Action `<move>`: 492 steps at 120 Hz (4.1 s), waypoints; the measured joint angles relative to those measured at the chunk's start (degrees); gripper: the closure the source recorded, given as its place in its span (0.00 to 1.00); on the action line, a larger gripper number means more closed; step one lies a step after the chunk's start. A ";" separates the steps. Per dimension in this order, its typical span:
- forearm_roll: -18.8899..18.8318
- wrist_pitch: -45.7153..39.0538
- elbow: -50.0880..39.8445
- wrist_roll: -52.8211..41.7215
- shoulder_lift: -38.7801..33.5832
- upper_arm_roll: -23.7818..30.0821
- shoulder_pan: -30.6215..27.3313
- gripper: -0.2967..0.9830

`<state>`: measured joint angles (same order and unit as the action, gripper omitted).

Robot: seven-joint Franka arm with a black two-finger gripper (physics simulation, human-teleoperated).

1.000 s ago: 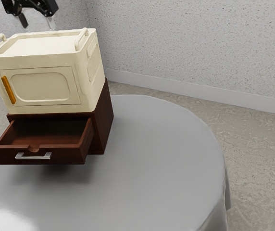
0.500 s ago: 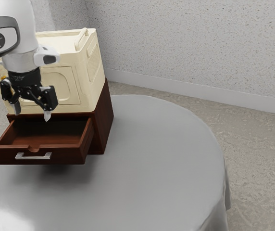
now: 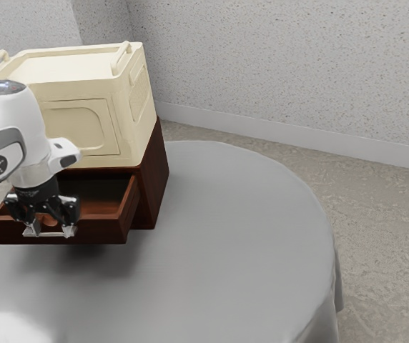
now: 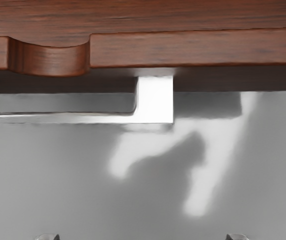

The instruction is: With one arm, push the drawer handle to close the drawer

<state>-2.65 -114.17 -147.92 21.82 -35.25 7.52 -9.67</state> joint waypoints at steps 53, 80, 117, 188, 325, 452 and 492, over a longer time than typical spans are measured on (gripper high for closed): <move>-1.35 -5.73 -6.00 -0.27 0.56 -2.70 -0.26 0.69; -2.39 -7.77 -6.78 -0.75 2.23 -2.96 -0.70 0.77; -4.10 -9.71 -6.37 -1.15 3.61 -5.29 -0.78 0.83; -6.54 -12.77 -3.80 -1.49 8.55 -6.55 -1.51 0.85; -9.71 -16.95 7.19 -2.07 20.63 -9.59 -1.66 0.85; -12.18 -23.25 16.68 -2.66 32.39 -9.72 -3.80 0.85; -14.74 -27.17 16.79 -10.09 34.08 -9.11 -6.05 0.89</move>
<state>-17.39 -141.34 -131.13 11.73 -1.17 -1.59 -15.72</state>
